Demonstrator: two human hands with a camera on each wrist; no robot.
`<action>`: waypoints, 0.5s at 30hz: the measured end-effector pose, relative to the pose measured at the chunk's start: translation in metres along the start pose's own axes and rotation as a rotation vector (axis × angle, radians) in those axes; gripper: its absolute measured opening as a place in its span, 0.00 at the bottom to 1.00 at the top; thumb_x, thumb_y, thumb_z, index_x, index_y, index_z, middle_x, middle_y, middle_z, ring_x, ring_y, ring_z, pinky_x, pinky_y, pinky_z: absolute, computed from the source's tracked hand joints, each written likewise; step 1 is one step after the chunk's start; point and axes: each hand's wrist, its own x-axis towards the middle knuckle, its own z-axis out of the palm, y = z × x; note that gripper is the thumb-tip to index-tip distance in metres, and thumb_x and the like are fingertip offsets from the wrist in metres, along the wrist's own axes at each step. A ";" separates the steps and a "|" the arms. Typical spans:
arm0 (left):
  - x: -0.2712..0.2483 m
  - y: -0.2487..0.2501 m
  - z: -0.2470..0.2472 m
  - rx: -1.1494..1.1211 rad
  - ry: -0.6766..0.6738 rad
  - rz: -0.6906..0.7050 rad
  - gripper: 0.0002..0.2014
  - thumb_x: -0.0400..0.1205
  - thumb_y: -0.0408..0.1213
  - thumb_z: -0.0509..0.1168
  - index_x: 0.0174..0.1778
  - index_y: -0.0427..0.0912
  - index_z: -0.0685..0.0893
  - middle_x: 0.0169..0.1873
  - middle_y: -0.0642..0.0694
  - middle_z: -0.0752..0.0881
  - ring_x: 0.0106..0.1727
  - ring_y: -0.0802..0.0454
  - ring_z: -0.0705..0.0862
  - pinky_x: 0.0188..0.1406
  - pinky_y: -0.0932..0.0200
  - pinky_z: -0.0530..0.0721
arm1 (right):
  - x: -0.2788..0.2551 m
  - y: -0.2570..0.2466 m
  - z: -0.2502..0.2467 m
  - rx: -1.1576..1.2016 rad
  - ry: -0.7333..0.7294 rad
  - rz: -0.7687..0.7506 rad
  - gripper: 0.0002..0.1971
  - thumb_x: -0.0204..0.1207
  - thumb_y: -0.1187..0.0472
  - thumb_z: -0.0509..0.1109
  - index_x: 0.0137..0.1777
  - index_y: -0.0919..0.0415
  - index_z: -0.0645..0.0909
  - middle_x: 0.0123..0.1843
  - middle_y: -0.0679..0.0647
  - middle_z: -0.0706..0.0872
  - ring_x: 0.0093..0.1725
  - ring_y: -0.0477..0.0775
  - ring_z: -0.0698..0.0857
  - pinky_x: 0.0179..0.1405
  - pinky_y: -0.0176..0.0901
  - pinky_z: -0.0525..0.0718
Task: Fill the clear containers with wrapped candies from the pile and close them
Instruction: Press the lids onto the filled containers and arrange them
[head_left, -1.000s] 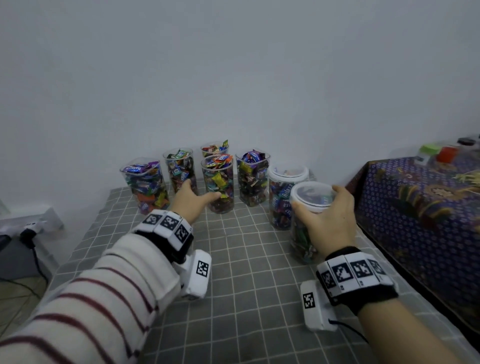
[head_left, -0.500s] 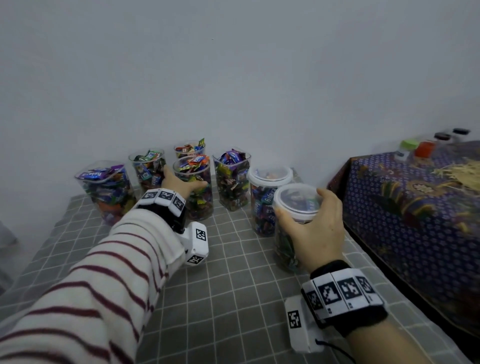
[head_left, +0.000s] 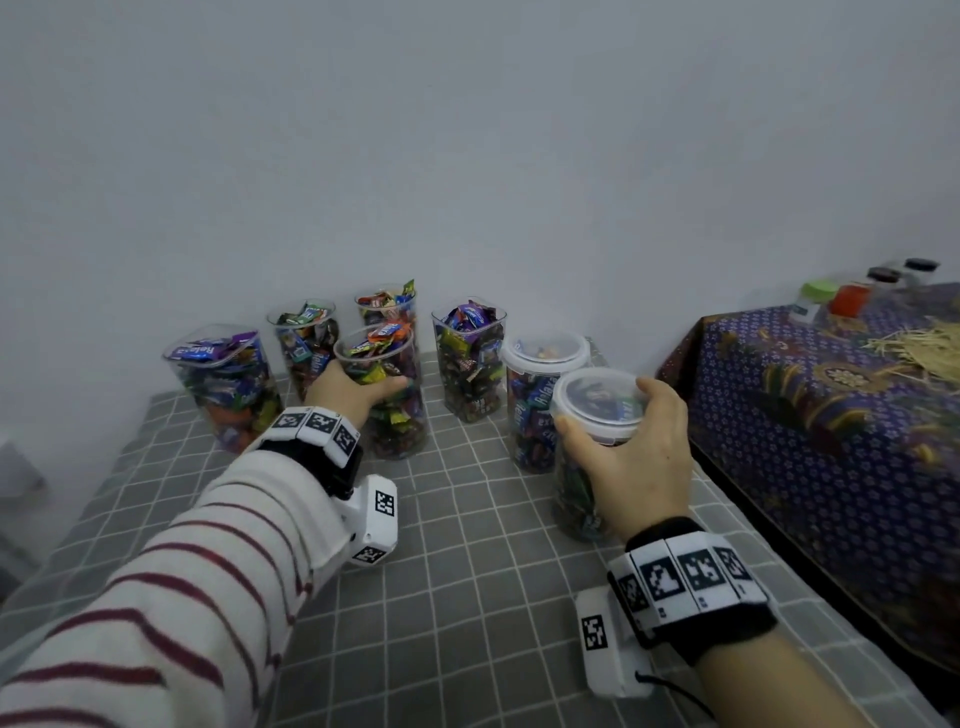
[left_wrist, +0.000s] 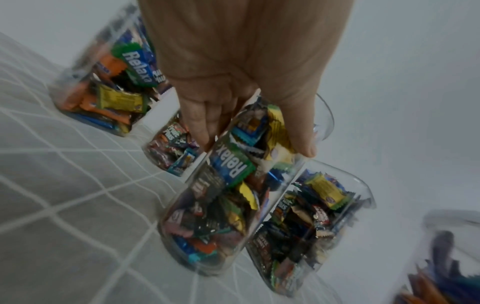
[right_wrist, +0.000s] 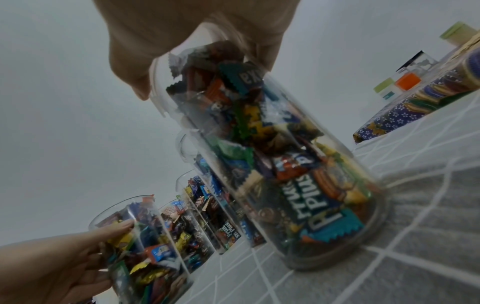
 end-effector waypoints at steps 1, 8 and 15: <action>-0.007 -0.002 -0.005 -0.017 -0.009 0.023 0.34 0.67 0.50 0.79 0.67 0.42 0.80 0.62 0.43 0.85 0.64 0.42 0.81 0.66 0.49 0.76 | 0.000 -0.001 -0.001 -0.001 -0.004 0.004 0.39 0.63 0.52 0.81 0.70 0.67 0.69 0.65 0.58 0.74 0.63 0.56 0.75 0.60 0.37 0.69; -0.056 -0.028 -0.051 -0.078 -0.052 0.070 0.36 0.62 0.50 0.81 0.66 0.44 0.79 0.61 0.46 0.85 0.62 0.48 0.82 0.65 0.51 0.77 | 0.002 -0.010 -0.010 0.001 -0.088 0.081 0.42 0.63 0.50 0.81 0.73 0.64 0.66 0.70 0.59 0.71 0.68 0.58 0.73 0.65 0.51 0.73; -0.081 -0.053 -0.093 -0.063 -0.052 0.062 0.41 0.59 0.52 0.82 0.68 0.45 0.78 0.61 0.47 0.85 0.60 0.49 0.83 0.64 0.48 0.79 | -0.001 -0.034 -0.012 -0.180 0.017 0.016 0.43 0.64 0.46 0.79 0.74 0.66 0.68 0.78 0.68 0.61 0.78 0.64 0.59 0.76 0.63 0.59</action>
